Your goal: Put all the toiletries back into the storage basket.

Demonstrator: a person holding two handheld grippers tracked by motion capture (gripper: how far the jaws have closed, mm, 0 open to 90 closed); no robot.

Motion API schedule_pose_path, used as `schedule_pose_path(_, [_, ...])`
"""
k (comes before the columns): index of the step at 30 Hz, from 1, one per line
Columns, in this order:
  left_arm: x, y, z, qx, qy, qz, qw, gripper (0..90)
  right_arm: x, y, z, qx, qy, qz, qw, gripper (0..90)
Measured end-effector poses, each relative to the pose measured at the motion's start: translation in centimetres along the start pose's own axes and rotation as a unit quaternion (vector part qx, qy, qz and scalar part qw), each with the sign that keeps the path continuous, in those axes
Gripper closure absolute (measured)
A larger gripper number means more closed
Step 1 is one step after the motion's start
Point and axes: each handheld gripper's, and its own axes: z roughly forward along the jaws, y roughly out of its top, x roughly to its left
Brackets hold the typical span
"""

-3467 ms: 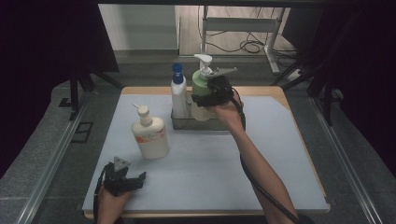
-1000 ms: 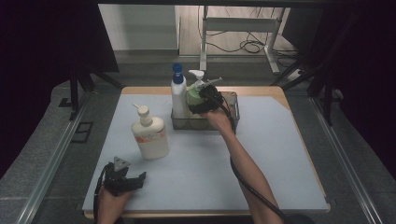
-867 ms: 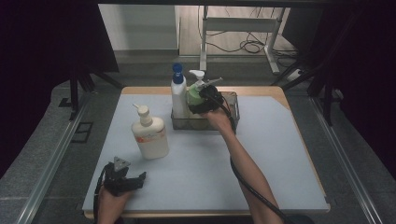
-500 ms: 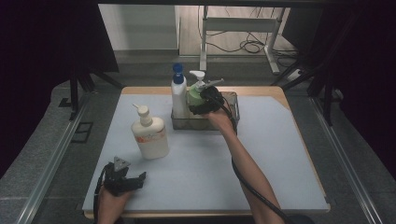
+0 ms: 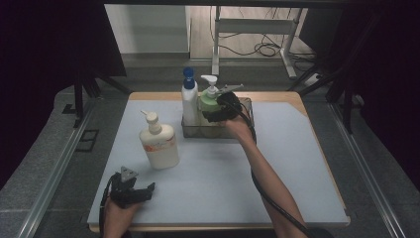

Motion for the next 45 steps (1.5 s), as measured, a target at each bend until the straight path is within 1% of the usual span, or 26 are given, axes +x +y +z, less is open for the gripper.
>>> schedule_pose_path(2, [0.0,0.0,0.0,0.001,0.0,0.001,1.0,12.0,-0.1,-0.2,-0.4,-0.001,0.003,-0.002,1.0,11.5])
schedule_pose_path(7, [0.0,0.0,0.0,0.001,0.0,0.001,1.0,11.9,-0.5,-0.9,-1.4,-0.004,0.011,0.005,0.9999,13.0])
schedule_pose_path(13, [0.0,0.0,0.0,0.0,0.0,0.001,1.0,11.9,-1.0,-1.9,-2.6,0.0,0.022,0.007,0.9997,14.6])
schedule_pose_path(18, [0.0,0.0,0.0,0.001,0.0,0.001,1.0,12.0,-1.5,-3.0,-3.3,0.01,0.024,0.004,0.9996,21.7])
schedule_pose_path(21, [0.0,0.0,0.0,0.001,0.0,0.001,1.0,12.0,-2.1,-3.7,-3.6,0.018,0.03,0.009,0.9993,28.8])
schedule_pose_path(23, [0.0,0.0,0.0,0.001,0.0,0.001,1.0,11.9,-2.6,-4.0,-3.8,0.021,0.026,0.015,0.9993,34.5])
schedule_pose_path(26, [0.0,0.0,0.0,0.001,0.0,0.001,1.0,12.0,-3.3,-4.4,-3.9,0.021,0.024,0.035,0.9989,43.7])
schedule_pose_path(28, [0.0,0.0,0.0,0.001,0.0,0.001,1.0,12.0,-3.6,-4.6,-3.8,0.024,0.033,0.048,0.998,47.0])
schedule_pose_path(29, [0.0,0.0,0.0,0.001,0.0,0.001,1.0,11.9,-3.6,-4.7,-3.7,0.026,0.036,0.053,0.9976,51.4])
schedule_pose_path(30, [0.0,0.0,0.0,0.0,0.0,0.0,1.0,12.0,-3.7,-4.8,-3.6,0.027,0.041,0.052,0.9974,56.2])
schedule_pose_path(31, [0.0,0.0,0.0,0.001,0.0,0.001,1.0,11.9,-3.6,-4.9,-3.5,0.028,0.04,0.051,0.9975,60.2])
schedule_pose_path(33, [0.0,0.0,0.0,0.001,0.0,0.001,1.0,12.0,-3.6,-5.0,-3.2,0.033,0.028,0.052,0.9977,69.2])
schedule_pose_path(35, [0.0,0.0,0.0,0.001,0.0,0.001,1.0,12.0,-3.7,-5.1,-2.9,0.04,0.02,0.063,0.9971,77.4])
schedule_pose_path(37, [0.0,0.0,0.0,0.0,0.001,0.0,1.0,12.0,-3.9,-5.1,-2.5,0.046,0.012,0.067,0.9966,83.6])
schedule_pose_path(41, [0.0,0.0,0.0,0.001,0.0,0.001,1.0,12.0,-4.1,-5.0,-1.7,0.058,-0.001,0.076,0.9954,88.6])
schedule_pose_path(45, [0.0,0.0,0.0,0.001,0.0,0.001,1.0,11.9,-4.0,-5.0,-0.7,0.068,-0.004,0.08,0.9944,90.0])
